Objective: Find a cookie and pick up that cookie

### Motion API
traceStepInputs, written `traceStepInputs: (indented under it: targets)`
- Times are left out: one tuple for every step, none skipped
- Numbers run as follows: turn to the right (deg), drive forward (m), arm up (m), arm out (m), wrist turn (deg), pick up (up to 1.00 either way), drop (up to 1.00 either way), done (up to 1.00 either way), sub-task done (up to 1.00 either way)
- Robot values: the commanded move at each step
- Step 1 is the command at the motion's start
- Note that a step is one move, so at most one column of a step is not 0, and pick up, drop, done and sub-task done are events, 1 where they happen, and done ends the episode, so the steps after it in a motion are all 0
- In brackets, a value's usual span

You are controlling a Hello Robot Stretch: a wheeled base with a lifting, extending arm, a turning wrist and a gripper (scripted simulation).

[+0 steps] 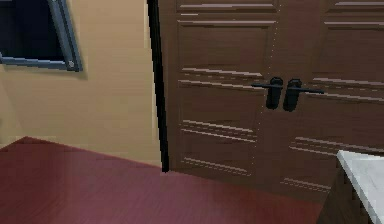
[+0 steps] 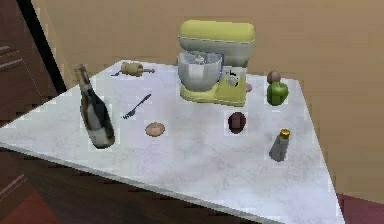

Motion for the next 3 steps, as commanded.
traceStepInputs:
  targets:
    - [0.0, 0.0, 0.5, 0.0, 0.0, 0.0, 0.0, 0.0, 0.0]
    - [0.0, 0.0, 0.38, 0.0, 0.0, 0.0, 0.0, 0.0, 0.0]
    - [0.0, 0.0, 0.0, 0.32, 0.0, 0.0, 0.0, 0.0, 0.0]
